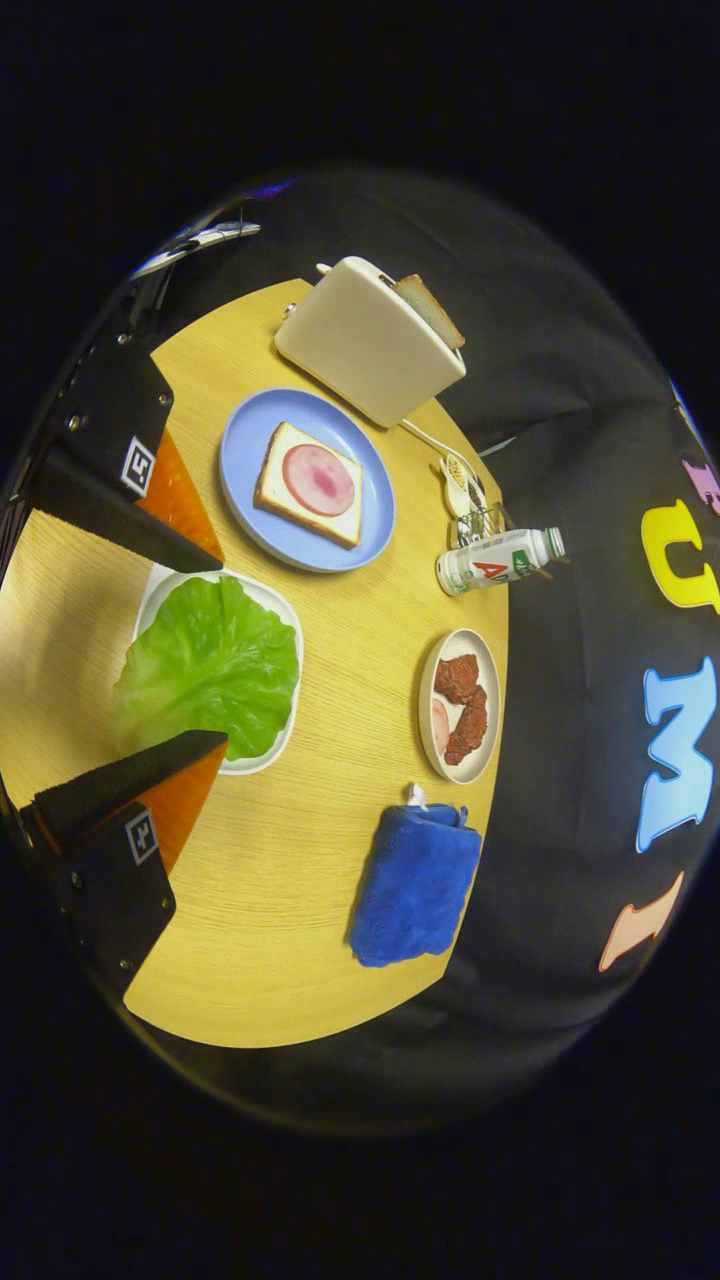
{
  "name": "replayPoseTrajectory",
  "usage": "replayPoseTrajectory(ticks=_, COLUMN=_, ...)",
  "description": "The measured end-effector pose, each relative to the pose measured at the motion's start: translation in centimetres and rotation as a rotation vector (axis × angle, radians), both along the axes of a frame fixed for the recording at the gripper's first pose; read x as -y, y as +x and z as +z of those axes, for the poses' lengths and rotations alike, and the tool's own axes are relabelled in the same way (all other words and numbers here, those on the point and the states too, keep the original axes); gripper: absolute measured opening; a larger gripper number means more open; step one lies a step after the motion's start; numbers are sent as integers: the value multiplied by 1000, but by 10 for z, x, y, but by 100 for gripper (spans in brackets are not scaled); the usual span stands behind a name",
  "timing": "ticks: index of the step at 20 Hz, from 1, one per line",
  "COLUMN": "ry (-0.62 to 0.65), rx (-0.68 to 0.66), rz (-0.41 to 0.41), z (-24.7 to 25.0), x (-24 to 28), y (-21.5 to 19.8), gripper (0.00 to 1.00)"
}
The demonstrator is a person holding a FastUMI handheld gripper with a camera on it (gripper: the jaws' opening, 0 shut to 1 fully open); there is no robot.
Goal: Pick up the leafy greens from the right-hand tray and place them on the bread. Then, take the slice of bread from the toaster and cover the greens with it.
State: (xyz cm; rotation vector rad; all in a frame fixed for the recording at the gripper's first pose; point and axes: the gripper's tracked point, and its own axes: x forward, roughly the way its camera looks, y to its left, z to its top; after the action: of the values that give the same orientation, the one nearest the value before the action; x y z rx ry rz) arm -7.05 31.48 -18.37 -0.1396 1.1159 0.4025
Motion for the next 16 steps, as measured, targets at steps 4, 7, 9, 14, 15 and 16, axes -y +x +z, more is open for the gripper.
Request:
replayPoseTrajectory(ticks=4, ry=-48, rx=-62, rz=2, z=-20, x=1, y=2, gripper=97)
replayPoseTrajectory(ticks=7, ry=-106, rx=-70, rz=16, z=-33, x=7, y=7, gripper=96)
replayPoseTrajectory(ticks=9, ry=-121, rx=-105, rz=9, z=-43, x=9, y=6, gripper=96)
replayPoseTrajectory(ticks=14, ry=-163, rx=-126, rz=4, z=-52, x=18, y=14, gripper=80)
replayPoseTrajectory(ticks=15, ry=-166, rx=-126, rz=28, z=-50, x=18, y=13, gripper=68)
replayPoseTrajectory(ticks=16, ry=-152, rx=-112, rz=21, z=-50, x=18, y=17, gripper=68)
